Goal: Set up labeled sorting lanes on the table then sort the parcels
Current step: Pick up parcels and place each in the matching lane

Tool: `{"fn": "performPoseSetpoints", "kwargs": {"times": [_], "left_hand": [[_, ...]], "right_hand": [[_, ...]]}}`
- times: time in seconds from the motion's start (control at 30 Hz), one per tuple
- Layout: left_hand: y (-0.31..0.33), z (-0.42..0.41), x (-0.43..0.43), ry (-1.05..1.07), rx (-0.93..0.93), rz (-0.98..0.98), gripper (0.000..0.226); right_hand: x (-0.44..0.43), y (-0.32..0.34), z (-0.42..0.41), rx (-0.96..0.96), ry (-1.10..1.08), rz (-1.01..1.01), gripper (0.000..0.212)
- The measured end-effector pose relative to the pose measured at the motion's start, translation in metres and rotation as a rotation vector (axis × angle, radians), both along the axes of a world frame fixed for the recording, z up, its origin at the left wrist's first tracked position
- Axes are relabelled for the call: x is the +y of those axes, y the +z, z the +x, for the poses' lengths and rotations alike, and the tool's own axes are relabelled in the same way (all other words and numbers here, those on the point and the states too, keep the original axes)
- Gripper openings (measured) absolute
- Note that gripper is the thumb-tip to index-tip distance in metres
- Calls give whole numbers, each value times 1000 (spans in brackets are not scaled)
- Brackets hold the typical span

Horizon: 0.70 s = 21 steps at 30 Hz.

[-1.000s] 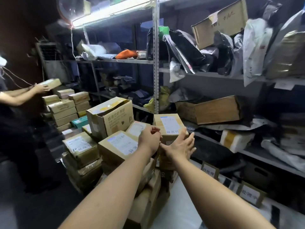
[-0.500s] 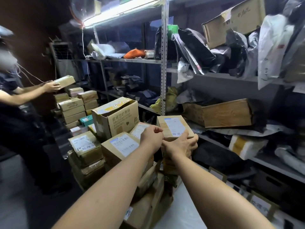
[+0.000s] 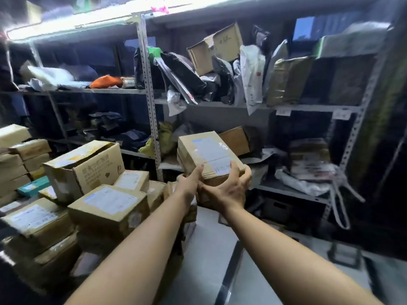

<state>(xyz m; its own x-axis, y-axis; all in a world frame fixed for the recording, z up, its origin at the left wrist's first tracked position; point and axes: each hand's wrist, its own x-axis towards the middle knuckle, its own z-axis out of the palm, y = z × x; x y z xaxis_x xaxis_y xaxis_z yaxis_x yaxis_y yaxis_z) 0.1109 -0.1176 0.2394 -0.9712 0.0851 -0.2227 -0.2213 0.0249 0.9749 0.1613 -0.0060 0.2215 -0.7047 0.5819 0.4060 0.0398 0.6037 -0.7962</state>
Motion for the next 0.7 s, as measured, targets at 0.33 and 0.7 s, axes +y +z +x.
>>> {"fn": "performPoseSetpoints", "kwargs": {"times": [0.33,0.7], "left_hand": [[-29,124,144,-174,-89,157,101],[-43,277,320,-535,-1,172,105]], "right_hand": [[143,-26,148,-87,-37,-5,130],[350,-36,356,-107,-84,-635,41]]}}
